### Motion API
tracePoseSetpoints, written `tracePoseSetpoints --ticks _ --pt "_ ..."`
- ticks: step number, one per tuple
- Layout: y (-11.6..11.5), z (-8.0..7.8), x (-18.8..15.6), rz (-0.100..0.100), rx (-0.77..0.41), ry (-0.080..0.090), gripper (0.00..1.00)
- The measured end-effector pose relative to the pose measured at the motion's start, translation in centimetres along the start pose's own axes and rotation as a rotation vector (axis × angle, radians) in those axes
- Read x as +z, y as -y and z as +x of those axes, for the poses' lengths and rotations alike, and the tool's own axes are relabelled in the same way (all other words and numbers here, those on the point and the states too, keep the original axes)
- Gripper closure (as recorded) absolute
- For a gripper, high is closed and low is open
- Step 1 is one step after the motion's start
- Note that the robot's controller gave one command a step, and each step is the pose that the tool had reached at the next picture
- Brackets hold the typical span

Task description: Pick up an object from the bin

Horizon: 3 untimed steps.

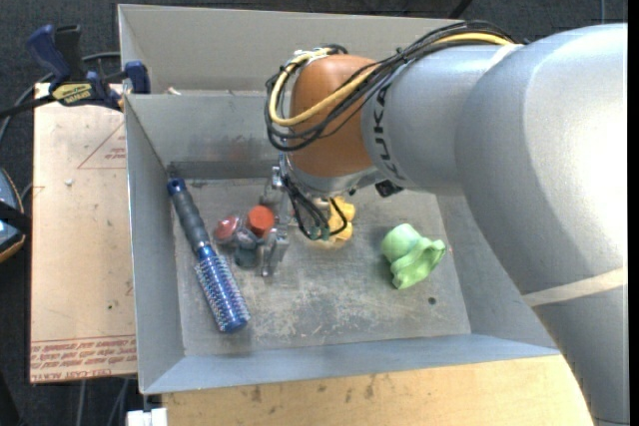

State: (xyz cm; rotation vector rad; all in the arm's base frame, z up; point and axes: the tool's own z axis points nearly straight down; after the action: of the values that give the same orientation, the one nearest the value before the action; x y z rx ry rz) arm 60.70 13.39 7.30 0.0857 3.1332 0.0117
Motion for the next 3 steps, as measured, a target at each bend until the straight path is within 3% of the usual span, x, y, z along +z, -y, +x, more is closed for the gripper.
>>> tracePoseSetpoints --ticks 1,2,3 --pt "-0.2 -0.1 -0.4 0.001 -0.003 0.001 1.0" --pt "-0.1 -0.2 -0.3 0.001 -0.002 0.007 0.0" --pt "-3.8 -1.2 -0.2 0.005 0.249 0.004 0.0"
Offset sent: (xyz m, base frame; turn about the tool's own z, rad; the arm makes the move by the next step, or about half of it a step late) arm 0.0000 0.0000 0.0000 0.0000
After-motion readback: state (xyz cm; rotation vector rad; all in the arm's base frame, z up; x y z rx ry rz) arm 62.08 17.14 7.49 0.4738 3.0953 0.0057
